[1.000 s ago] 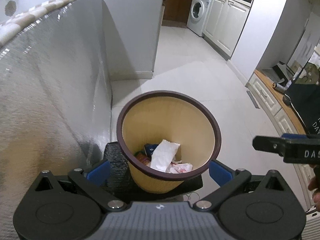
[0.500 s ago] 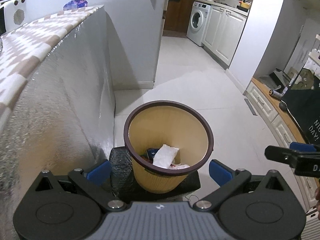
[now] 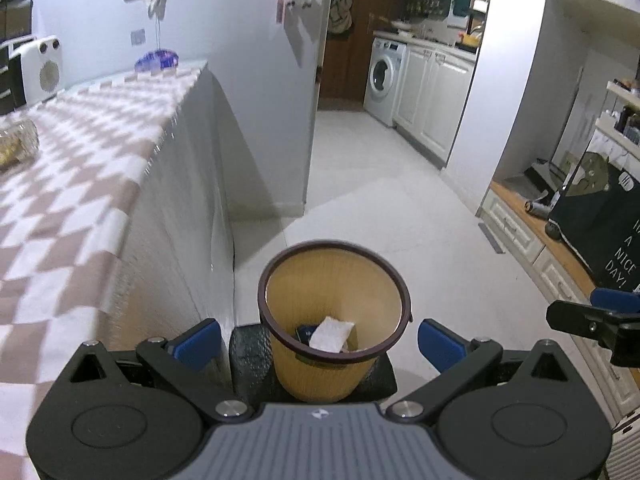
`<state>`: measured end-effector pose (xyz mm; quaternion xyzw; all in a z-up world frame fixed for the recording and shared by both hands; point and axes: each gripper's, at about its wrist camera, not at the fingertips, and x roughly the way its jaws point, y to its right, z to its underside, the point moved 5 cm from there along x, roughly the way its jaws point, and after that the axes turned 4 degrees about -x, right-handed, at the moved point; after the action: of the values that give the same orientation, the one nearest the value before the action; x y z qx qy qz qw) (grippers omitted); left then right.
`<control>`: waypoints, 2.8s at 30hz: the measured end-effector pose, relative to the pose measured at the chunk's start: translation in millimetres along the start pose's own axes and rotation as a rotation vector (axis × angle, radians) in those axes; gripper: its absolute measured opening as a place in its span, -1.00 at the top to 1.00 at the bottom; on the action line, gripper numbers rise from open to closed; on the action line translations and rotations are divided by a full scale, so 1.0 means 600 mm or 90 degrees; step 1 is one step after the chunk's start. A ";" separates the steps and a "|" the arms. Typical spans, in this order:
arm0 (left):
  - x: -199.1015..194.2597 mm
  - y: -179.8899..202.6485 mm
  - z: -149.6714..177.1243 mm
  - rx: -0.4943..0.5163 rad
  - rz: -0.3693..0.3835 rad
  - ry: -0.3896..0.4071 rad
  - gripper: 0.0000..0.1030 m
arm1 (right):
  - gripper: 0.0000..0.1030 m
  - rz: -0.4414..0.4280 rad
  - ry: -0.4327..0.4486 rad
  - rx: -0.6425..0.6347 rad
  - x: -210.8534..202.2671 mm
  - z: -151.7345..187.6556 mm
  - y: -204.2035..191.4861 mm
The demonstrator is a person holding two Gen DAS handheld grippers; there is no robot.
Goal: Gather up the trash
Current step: 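Move both grippers back from the wastebasket toward the checkered table, then lower the left gripper onto the clear water bottle while the right gripper reaches the gold wrapper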
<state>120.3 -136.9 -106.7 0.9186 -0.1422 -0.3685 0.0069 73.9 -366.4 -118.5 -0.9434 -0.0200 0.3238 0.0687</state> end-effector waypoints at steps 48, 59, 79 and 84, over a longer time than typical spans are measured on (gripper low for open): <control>-0.198 -0.573 -0.287 -0.122 -0.202 0.215 -1.00 | -1.00 -0.159 0.150 -0.076 0.047 -0.273 -0.491; -0.037 -0.697 -0.315 -0.313 -0.159 0.178 -1.00 | -1.00 -0.195 0.177 -0.112 0.073 -0.353 -0.573; -0.021 -0.781 -0.258 -0.473 -0.071 0.180 -0.98 | 0.48 -0.278 -0.024 -0.119 0.488 -0.453 -0.794; -0.024 -0.776 -0.254 -0.466 -0.060 0.171 -0.98 | 0.48 -0.348 -0.054 -0.135 0.510 -0.427 -0.809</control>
<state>332.8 299.7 -40.7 0.9011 0.0429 -0.2714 0.3354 476.2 109.4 -35.7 -0.8906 -0.3100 0.3283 0.0537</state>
